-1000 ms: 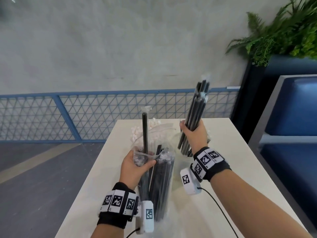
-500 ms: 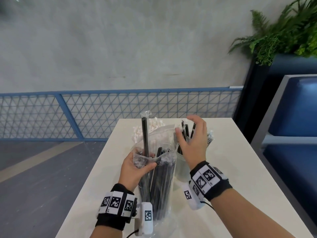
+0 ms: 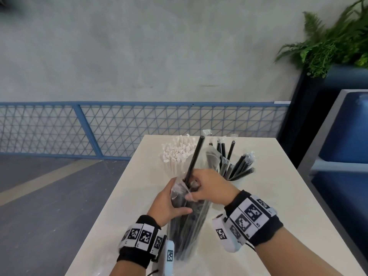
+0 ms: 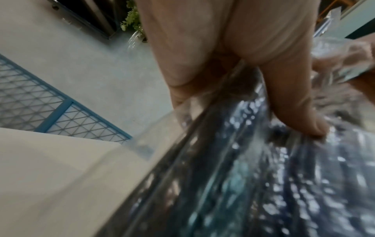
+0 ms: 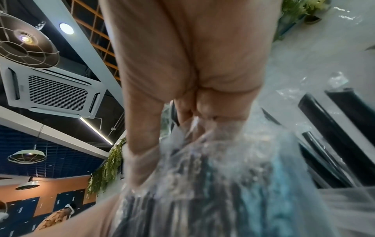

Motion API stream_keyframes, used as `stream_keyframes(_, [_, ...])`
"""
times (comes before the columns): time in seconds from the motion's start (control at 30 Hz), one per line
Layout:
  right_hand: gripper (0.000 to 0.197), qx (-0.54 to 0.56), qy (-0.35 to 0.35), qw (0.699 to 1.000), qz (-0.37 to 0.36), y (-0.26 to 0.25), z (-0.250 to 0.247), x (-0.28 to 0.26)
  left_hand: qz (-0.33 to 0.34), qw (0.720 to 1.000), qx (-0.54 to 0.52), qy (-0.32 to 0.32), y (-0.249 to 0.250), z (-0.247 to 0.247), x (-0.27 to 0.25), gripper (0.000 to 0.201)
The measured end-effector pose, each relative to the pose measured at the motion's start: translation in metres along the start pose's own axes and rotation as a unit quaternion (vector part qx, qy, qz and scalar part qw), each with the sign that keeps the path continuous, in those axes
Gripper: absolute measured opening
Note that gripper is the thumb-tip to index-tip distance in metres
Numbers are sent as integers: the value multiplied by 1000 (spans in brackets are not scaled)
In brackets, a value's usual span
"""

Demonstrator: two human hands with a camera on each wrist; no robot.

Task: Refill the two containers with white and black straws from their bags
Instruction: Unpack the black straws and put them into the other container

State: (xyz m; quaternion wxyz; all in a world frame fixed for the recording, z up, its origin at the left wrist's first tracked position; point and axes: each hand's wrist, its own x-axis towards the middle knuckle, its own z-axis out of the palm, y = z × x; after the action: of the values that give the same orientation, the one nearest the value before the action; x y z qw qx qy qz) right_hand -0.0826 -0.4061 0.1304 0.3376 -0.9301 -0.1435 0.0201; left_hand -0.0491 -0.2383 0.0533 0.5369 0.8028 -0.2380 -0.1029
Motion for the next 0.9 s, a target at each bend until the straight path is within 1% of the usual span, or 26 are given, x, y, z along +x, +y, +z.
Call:
stream_keyframes(0.03, [23,-12,-23,1000,-1,0,0,1,-5,1000,7,-9,-1,1,0,85])
stream_keyframes(0.1, [29,-9,-46,999,9,1,1,5,-17,999,27,-17,3,3,-1,87])
stream_keyframes(0.17, [31,3,-49,999,17,1,3,8,-16,999,25,-14,6,4,-1,85])
stream_keyframes(0.23, [24,25,-50,998,19,2,4,9,-1,1000,13,-13,7,5,-1,84])
stream_keyframes(0.27, [24,38,-49,998,22,2,5,9,0,1000,10,-13,6,6,-1,87])
stream_keyframes(0.3, [27,47,-49,997,24,2,5,8,0,1000,8,-14,6,6,0,91])
stream_keyframes(0.37, [40,58,-49,997,19,2,7,7,-1,1000,3,-18,8,6,1,103])
stream_keyframes(0.4, [42,68,-50,996,11,1,7,6,0,1000,4,-22,8,7,1,109])
stream_keyframes(0.5, [37,83,-55,995,-12,-2,5,2,10,999,0,-30,12,6,2,124])
stream_keyframes(0.57, [32,66,-32,997,-10,-4,6,2,25,999,-19,-25,13,6,5,129])
stream_keyframes(0.67, [16,25,27,999,20,-14,6,3,44,997,-63,-4,16,8,11,137])
stream_keyframes(0.7, [23,-5,33,999,29,-18,5,3,45,996,-74,-1,17,10,13,138])
stream_keyframes(0.77, [40,-69,6,997,45,-26,6,2,28,994,-110,-4,12,13,12,134])
stream_keyframes(0.83, [42,-85,-25,995,55,-27,8,3,3,991,-133,-15,8,17,9,115])
stream_keyframes(0.9, [39,-52,-54,995,70,-23,7,6,-12,992,-123,-13,5,19,8,97])
